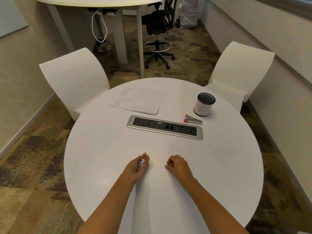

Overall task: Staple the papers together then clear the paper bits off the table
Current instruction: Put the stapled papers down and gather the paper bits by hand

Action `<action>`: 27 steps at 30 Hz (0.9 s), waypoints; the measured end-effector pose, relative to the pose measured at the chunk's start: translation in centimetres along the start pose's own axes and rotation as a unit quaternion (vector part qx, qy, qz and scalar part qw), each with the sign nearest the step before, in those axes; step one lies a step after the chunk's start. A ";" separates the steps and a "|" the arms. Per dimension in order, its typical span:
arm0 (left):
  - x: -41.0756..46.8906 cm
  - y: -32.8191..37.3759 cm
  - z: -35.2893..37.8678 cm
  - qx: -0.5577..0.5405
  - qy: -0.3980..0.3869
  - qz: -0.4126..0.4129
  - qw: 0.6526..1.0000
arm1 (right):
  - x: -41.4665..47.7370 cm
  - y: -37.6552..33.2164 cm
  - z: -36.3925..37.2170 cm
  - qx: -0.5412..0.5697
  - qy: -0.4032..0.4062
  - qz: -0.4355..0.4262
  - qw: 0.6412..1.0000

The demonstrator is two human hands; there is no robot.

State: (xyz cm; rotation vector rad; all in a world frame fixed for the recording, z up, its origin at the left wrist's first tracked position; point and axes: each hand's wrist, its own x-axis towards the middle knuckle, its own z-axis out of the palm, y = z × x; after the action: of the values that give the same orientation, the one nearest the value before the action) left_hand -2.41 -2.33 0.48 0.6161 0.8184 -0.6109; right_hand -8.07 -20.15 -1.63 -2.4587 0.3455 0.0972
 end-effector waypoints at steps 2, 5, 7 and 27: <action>0.0 0.0 0.0 0.002 0.001 0.000 1.000 | 0.1 -0.4 0.1 -0.039 -0.008 -0.014 0.999; 0.0 0.0 0.1 0.009 0.002 0.002 1.000 | 0.3 -1.0 0.4 -0.108 -0.027 -0.017 0.994; -0.1 0.0 0.1 0.011 -0.002 0.003 1.000 | 0.7 -1.1 0.9 -0.146 -0.057 -0.009 0.988; -1.4 -1.9 1.2 0.099 -0.017 -0.020 0.995 | -0.9 -3.5 -1.2 0.190 0.020 0.039 0.981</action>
State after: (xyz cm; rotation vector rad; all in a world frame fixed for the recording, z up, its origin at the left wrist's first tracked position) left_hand -3.88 -4.10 1.78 0.7688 0.7448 -0.7440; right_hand -8.03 -18.03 1.49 -2.0708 0.4337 0.0127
